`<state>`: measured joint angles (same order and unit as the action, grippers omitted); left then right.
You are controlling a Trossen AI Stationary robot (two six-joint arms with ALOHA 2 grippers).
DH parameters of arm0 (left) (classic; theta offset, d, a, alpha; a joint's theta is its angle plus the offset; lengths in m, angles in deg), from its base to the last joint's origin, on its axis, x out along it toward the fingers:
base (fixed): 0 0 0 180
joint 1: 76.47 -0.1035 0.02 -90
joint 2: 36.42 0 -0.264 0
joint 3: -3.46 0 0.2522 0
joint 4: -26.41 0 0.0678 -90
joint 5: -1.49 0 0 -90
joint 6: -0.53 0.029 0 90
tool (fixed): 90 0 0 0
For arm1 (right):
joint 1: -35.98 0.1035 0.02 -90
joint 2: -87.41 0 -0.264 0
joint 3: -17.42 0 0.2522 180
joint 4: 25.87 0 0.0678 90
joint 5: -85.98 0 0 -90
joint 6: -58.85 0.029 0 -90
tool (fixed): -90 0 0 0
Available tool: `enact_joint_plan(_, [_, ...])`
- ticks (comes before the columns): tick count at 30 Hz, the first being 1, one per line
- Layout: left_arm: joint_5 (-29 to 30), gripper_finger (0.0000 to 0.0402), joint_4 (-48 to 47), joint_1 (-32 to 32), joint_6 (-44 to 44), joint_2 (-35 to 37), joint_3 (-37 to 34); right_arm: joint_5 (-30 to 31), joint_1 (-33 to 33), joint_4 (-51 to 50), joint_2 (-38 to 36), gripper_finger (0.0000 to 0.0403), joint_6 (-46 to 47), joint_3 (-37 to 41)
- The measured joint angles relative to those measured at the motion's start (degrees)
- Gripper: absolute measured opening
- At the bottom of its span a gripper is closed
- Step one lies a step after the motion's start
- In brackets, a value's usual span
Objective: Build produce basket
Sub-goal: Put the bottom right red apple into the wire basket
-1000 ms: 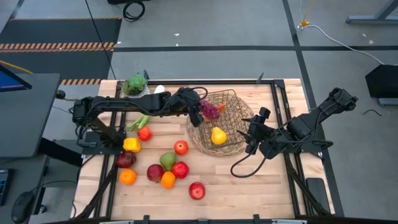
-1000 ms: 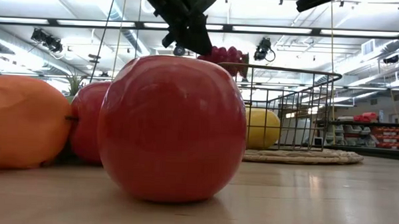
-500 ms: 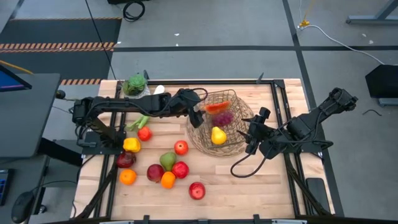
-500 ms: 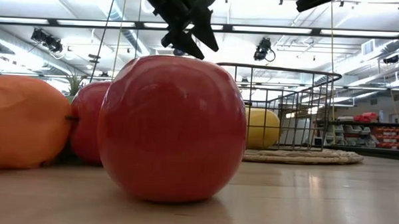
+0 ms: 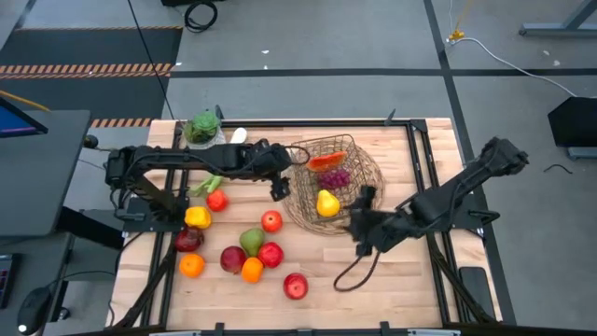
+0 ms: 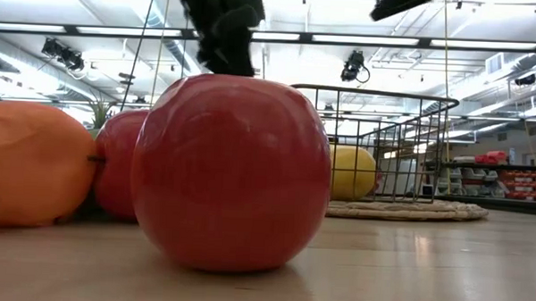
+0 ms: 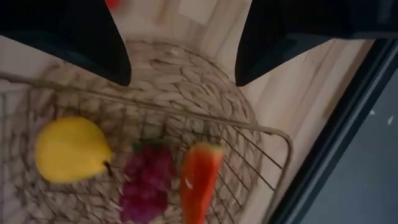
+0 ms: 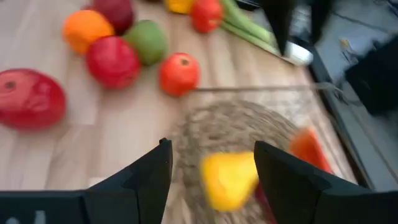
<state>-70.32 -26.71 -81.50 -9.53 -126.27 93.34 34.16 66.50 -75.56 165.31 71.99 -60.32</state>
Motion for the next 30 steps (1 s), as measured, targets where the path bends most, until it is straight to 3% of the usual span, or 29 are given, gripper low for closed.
enact_joint_plan(6, [0.12, 0.0293, 0.08, 3.4, 0.25, 6.94, -2.47, -3.95, -0.07, 9.98, 6.92, 0.0234, -10.18, 0.02])
enact_joint_plan(17, [-0.13, 0.0293, 19.16, 6.03, -5.04, 31.15, -28.99, -6.82, -2.61, 27.36, 9.11, 0.0297, -24.02, 0.02])
enact_joint_plan(23, [-0.23, 0.0293, 24.91, 8.28, -6.07, 39.39, -35.32, -11.39, -6.97, 36.16, 11.38, 0.0332, -26.18, 0.07])
enact_joint_plan(27, [0.05, 0.0293, 26.93, 10.45, -6.49, 40.84, -37.09, -17.69, -10.29, 37.15, 13.74, 0.0336, -23.17, -0.01])
enact_joint_plan(30, [0.15, 0.0293, 27.11, 12.53, -7.8, 40.4, -37.73, -25.97, -11.28, 34.61, 15.1, 0.0332, -20.84, 0.06])
